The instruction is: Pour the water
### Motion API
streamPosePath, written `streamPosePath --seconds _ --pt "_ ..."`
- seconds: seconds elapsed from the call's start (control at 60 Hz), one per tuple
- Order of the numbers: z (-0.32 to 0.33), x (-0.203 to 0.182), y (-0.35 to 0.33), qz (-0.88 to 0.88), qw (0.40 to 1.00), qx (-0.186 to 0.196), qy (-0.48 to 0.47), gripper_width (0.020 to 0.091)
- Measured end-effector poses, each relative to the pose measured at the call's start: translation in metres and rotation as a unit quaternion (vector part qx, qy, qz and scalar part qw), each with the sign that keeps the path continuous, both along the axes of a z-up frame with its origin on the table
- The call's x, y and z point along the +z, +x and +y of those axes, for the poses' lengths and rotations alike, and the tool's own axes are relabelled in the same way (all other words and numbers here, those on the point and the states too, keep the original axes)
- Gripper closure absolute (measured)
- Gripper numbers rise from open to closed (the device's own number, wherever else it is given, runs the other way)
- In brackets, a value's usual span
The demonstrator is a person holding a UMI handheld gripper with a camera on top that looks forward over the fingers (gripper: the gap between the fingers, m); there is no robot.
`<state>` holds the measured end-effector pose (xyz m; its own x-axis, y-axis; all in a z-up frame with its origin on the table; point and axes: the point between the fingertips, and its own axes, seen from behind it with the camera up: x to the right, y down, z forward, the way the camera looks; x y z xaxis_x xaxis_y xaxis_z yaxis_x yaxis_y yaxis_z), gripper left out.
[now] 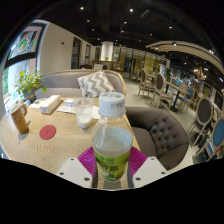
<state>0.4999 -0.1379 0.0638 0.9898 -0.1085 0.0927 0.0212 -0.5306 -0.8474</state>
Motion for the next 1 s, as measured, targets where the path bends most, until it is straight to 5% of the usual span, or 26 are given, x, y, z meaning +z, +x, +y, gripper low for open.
streamPosePath --seconds 0.183,0.467,0.733,1.0 --pt "0.012 0.030 -0.006 -0.063 0.998 -0.020 -0.006 0.0707" --pt "0.059 0.151 -0.060 -0.230 0.972 -0.031 0.027 0.0707" --pt "0.115 0.210 -0.190 -0.488 0.871 0.064 0.015 0.0706" --pt "0.142 0.172 -0.291 -0.687 0.702 0.182 -0.044 0.0709"
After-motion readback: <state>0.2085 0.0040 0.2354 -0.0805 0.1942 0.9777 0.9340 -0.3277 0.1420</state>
